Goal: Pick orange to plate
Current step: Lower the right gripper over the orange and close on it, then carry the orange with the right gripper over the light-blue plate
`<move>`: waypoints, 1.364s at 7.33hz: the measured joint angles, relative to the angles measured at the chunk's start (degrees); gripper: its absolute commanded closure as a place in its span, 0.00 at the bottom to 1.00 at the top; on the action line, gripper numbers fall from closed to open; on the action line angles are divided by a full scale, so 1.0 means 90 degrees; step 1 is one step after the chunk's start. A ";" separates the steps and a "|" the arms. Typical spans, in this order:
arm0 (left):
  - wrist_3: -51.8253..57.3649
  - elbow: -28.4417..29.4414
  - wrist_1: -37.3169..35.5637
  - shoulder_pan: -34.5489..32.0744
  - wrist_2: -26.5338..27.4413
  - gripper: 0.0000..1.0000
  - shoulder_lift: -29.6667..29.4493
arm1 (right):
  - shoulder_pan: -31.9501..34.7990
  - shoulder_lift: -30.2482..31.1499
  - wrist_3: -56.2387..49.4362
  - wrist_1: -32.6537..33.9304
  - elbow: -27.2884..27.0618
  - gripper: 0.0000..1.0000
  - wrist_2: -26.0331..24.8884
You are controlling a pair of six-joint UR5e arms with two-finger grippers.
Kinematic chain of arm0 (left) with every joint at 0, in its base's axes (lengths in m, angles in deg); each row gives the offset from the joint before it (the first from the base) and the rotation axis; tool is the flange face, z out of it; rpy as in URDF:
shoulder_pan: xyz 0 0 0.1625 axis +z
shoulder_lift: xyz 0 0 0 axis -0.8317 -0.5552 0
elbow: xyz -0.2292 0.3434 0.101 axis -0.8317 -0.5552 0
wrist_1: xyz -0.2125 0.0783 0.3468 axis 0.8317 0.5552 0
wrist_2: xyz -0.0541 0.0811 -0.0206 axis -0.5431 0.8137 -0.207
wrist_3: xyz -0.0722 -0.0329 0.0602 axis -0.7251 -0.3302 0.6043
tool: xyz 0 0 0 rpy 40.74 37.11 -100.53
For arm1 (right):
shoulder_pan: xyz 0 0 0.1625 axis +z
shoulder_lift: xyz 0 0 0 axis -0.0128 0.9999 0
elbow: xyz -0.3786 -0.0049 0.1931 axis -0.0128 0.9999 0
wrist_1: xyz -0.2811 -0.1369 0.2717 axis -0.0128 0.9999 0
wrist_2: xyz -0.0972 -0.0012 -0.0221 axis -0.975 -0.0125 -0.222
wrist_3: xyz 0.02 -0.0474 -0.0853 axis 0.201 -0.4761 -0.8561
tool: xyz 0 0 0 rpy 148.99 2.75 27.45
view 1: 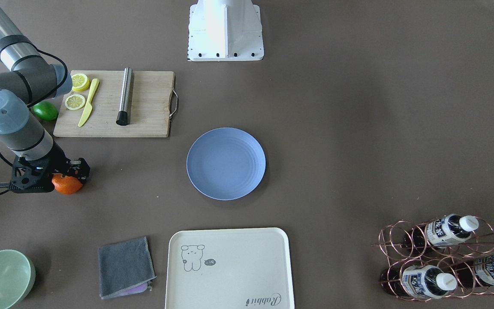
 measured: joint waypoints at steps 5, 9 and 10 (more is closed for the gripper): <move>-0.0007 0.0058 -0.0022 0.0011 -0.0118 0.02 0.0167 | -0.0611 -0.1953 0.2125 0.1563 -0.0290 1.00 -0.0193; 0.0000 0.0057 -0.0012 0.0007 -0.0129 0.02 0.0341 | -0.1659 -0.3820 0.3830 0.1740 0.1215 1.00 -0.1147; 0.0000 0.0038 -0.0012 0.0006 -0.0133 0.02 0.0373 | -0.1848 -0.4073 0.4003 0.1743 0.1467 1.00 -0.1303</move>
